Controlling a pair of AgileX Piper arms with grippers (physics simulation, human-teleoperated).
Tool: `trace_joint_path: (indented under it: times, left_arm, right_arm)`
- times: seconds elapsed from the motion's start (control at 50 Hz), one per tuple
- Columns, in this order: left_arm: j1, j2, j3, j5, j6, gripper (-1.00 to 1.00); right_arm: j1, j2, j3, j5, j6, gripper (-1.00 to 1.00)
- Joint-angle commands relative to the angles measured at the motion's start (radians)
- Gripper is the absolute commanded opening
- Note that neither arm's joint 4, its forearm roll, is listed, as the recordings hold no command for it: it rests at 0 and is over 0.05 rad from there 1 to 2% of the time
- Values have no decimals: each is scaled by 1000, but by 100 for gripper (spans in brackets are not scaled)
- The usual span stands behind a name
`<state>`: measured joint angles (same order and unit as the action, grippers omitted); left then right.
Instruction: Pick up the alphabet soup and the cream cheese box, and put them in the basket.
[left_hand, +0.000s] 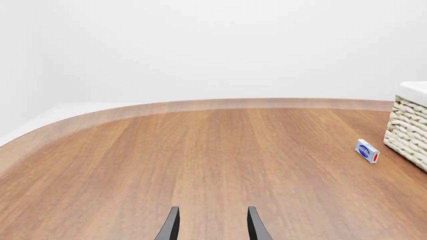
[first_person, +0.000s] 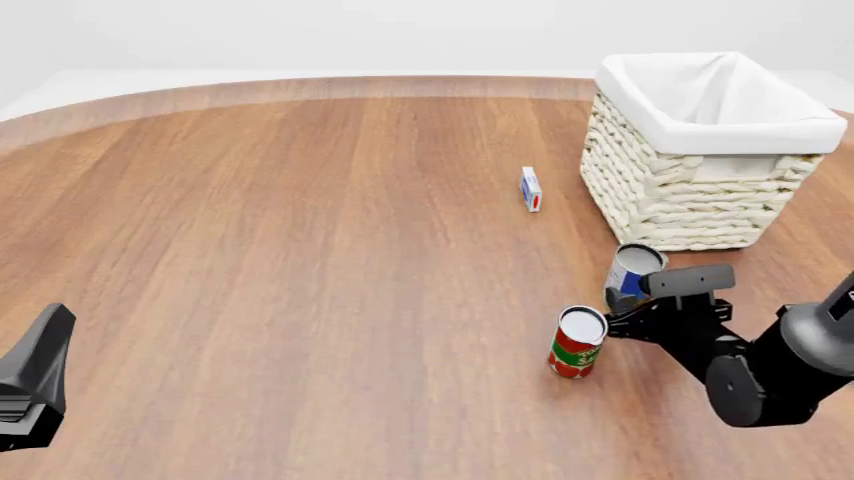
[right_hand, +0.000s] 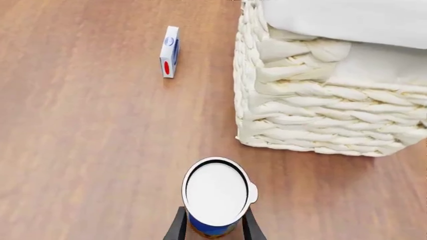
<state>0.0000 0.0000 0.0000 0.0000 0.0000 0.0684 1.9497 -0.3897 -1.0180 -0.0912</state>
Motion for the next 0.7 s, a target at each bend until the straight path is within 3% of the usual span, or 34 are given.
trace_joint_path:
  times: [0.02, 0.3, 0.7]
  left_arm:
    - [0, 0, 0, 0, 0, 100]
    - [0, 0, 0, 0, 0, 100]
    - [0, 0, 0, 0, 0, 100]
  right_arm:
    - [-4, 3, 3, -9, -3, -100]
    - [-9, -58, 28, 0, -4, -100]
    - [-22, -275, 99, 71, -4, -100]
